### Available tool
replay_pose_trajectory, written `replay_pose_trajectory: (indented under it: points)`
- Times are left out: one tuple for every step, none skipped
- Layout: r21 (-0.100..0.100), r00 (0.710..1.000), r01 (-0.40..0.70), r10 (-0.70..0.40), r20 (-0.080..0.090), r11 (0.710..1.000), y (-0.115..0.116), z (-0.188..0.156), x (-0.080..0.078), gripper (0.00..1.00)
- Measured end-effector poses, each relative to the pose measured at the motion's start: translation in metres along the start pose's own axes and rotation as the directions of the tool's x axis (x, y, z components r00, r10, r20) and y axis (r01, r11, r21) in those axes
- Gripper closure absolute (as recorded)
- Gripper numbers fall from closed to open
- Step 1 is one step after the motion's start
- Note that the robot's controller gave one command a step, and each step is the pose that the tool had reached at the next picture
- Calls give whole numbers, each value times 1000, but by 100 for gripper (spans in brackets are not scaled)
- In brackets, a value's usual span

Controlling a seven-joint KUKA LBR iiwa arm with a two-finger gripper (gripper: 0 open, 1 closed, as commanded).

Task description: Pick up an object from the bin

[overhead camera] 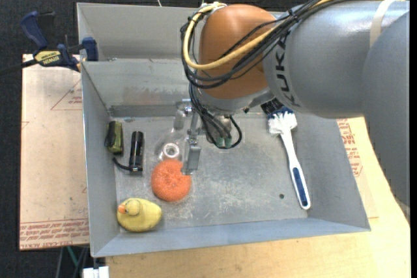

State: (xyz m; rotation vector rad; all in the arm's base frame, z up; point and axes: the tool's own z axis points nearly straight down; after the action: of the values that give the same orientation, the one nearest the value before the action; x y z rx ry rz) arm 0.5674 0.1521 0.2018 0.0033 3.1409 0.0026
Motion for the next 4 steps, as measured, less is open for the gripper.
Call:
replay_pose_trajectory:
  points:
    - [0,1000,0,0,1,1000,0,0,0,0]
    - [0,1000,21,-21,-9,1000,19,55,59,0]
    - [-1,996,86,-86,11,996,4,86,35,0]
    - [-3,978,210,-210,4,978,17,127,60,0]
